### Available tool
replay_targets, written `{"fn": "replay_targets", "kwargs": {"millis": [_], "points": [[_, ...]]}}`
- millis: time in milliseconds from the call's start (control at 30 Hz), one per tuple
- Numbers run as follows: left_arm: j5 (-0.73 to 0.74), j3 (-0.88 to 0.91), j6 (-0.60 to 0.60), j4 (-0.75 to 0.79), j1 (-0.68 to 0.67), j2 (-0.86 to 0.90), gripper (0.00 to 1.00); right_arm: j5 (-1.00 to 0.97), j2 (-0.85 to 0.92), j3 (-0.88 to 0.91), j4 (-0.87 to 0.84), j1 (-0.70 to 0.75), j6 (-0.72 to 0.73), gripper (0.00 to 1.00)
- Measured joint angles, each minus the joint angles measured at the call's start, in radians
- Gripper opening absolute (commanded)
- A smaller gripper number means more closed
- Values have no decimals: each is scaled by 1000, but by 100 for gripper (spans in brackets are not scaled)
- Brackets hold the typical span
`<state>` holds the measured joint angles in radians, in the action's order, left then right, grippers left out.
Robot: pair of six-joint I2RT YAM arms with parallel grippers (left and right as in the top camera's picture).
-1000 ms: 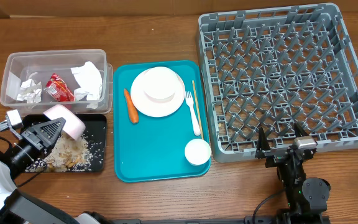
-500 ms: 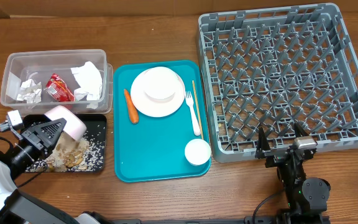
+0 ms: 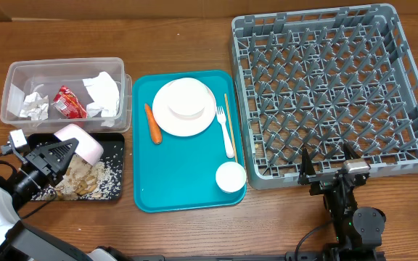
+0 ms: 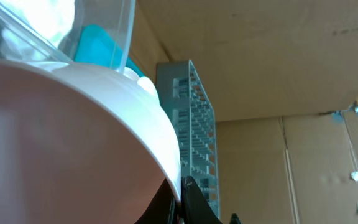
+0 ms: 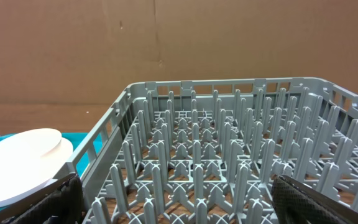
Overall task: Sort waste into correct bins and load items into the dishwasher
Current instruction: 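Tilt the pink bowl to dump rice and peanuts onto the black tray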
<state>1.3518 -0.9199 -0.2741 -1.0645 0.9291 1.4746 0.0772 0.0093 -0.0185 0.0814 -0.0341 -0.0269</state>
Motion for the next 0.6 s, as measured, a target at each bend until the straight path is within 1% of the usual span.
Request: {"fn": "replay_targets", "kwargs": {"millis": [67,233,467,600], "points": [[3,0,-12,23,0,0,4,0,0,0,1,0,0,100],[-1,0,-12,5,0,0,4,0,0,0,0,0,0,100],[-79,0,-14,14,-1,0,4,0,0,0,0,0,0,100],[-118,-1,-9,13,-26,0,4,0,0,0,0,0,0,100]]}}
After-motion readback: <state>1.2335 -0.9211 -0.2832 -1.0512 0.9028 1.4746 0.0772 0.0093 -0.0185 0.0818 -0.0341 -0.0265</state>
